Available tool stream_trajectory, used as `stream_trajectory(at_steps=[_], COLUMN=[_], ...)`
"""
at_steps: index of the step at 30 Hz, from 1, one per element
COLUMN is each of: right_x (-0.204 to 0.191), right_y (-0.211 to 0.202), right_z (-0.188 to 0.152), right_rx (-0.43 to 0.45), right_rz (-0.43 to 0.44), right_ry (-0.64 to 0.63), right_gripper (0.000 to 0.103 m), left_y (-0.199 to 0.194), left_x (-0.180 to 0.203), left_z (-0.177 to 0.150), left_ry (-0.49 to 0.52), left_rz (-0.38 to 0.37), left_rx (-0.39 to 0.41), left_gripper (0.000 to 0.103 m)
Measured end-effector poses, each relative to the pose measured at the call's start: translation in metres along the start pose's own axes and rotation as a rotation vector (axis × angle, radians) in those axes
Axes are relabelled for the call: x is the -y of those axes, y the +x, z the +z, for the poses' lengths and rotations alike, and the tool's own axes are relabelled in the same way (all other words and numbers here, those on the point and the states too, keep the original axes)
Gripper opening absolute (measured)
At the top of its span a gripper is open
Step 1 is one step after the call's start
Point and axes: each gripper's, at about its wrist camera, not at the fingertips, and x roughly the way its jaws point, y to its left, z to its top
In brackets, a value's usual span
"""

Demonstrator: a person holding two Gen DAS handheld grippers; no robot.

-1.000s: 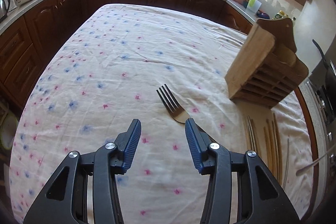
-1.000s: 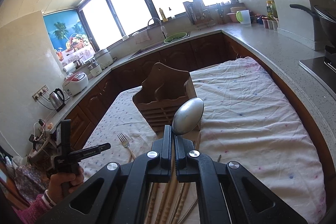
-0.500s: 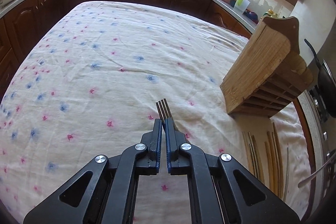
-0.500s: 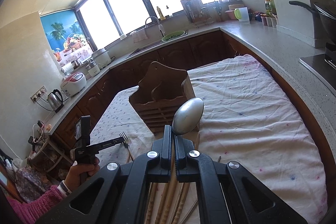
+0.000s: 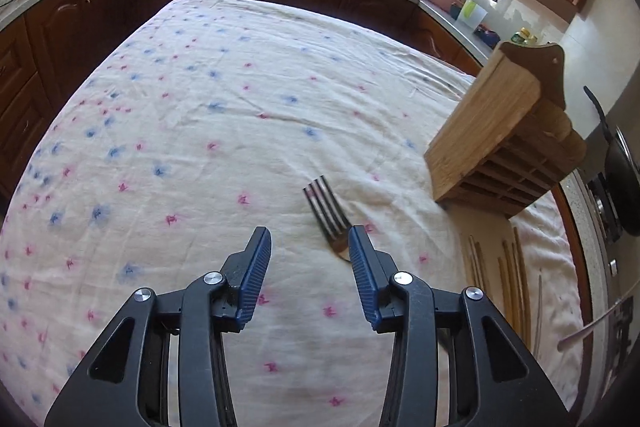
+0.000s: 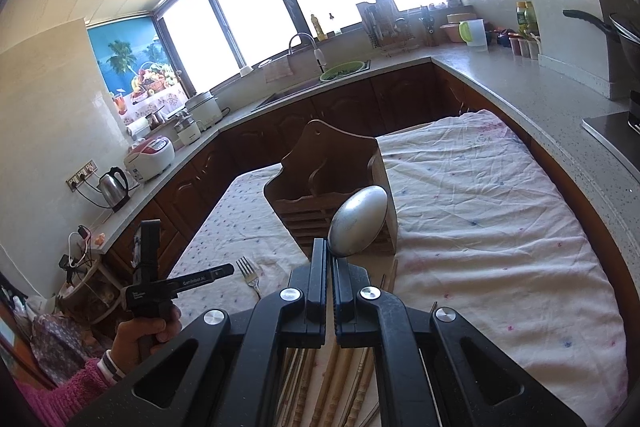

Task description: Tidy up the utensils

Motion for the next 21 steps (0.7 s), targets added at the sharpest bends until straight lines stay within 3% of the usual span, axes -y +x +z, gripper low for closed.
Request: stream_trajectory(at_steps=[6,9,11,13,17,21], right_x=[0.007,0.009,0.008,0.008,0.005,0.002], right_y=[0.005,0.006,0.007,0.008,0.008,0.004], right_z=[-0.003,-0.004,-0.005,-0.005,-0.005,-0.003], right_rx=[-0.02,-0.02,-0.022,-0.023,-0.022,-0.013], right_rz=[-0.016,-0.022,-0.022,-0.02,-0.019,-0.018], right_ry=[0.021,0.029,0.033,0.035,0.036,0.032], right_gripper=[0.002,0.002,0.002,0.002,0.002,0.002], left_y=[0.021,0.03,0.038,0.039,0.028,-0.001], left_x=[-0.003,0.005,0.008,0.011,0.02,0.025], left_z=[0.01,0.018,0.021,0.022,0.016,0.012], left_ry=[-0.03,0.002,0.014,0.022,0.058,0.063], left_rz=[-0.1,-0.114,-0.132,-0.154,-0.14,-0.151], left_rx=[0.021,0.012,-0.016,-0.013,0.018,0.061], left_gripper=[0.039,0.036,0.01,0.006,0.005,0.003])
